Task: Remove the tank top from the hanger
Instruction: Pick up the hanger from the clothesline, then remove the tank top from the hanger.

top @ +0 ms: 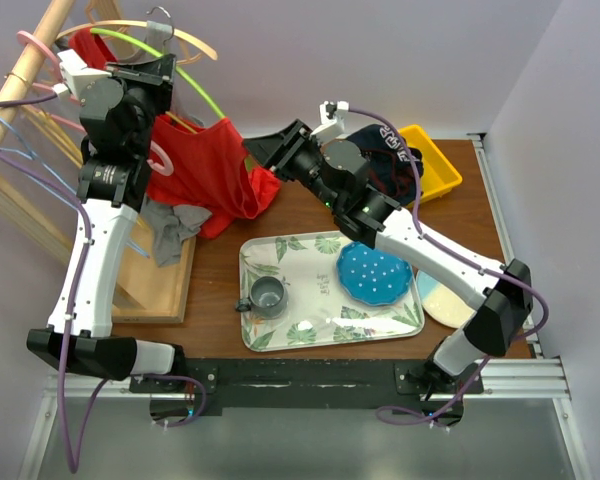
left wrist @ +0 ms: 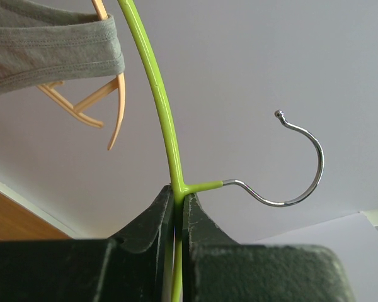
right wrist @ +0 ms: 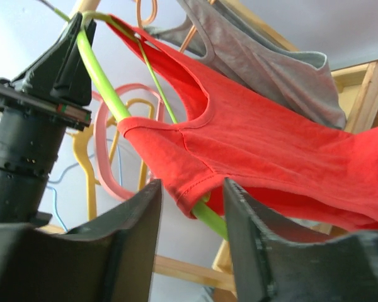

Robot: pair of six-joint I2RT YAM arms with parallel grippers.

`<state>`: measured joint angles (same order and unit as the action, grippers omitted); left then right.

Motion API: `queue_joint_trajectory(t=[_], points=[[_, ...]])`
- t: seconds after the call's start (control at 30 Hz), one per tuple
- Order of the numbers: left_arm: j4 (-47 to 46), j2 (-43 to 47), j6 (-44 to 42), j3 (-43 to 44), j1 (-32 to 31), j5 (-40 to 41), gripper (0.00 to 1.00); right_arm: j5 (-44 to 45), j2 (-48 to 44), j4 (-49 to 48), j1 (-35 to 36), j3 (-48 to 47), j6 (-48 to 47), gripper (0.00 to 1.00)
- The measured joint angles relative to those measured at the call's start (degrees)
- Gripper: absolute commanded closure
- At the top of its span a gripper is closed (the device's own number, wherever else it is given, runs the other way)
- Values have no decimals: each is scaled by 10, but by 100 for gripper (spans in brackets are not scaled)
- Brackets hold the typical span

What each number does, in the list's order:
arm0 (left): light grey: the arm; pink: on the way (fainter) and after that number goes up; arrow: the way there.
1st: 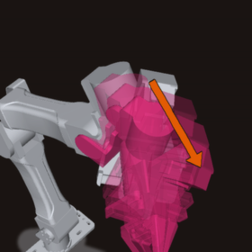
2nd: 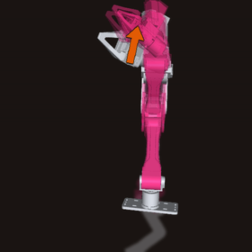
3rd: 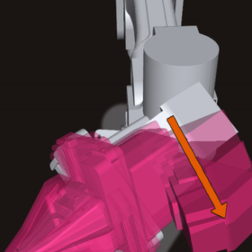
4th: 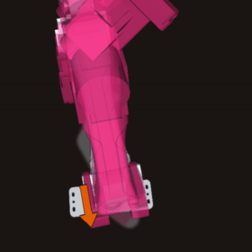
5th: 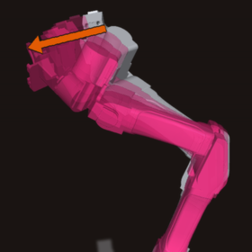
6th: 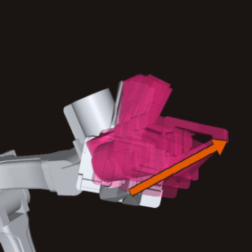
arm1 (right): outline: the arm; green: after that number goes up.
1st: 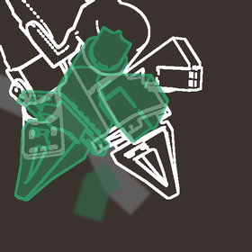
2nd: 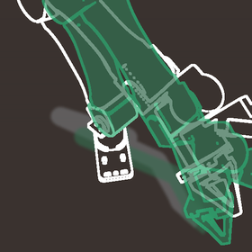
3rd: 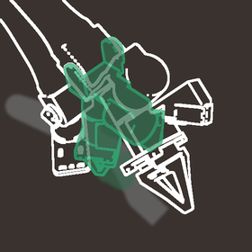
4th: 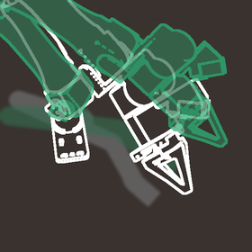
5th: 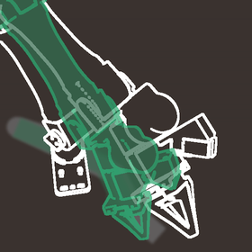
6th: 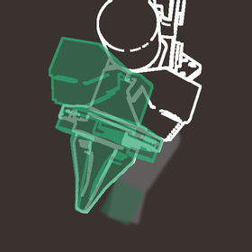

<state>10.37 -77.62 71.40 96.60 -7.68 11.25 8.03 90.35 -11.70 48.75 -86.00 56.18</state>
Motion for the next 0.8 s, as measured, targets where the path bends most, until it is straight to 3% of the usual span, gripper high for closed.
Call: queue_joint_trajectory(t=[0.1, 0.17, 0.27, 0.3, 0.5, 0.8], points=[[-4, 1, 0, -4, 0, -1, 100, 3, 6, -10, 0, 0, 20, 74], [-5, 2, 0, -6, 0, -1, 100, 5, 9, -16, 0, 0, 30, 74], [-5, 2, 0, -7, 0, -1, 100, 6, 10, -23, 0, 1, 42, 98], [-5, 2, 0, -7, 0, -1, 100, 6, 10, -25, 0, 2, 44, 100], [-6, 2, 1, -8, 0, -3, 100, 20, 3, -45, 0, 33, 35, 100], [-4, 4, 1, -19, 0, -11, 100, 45, -71, -95, -5, 231, -23, 100]])
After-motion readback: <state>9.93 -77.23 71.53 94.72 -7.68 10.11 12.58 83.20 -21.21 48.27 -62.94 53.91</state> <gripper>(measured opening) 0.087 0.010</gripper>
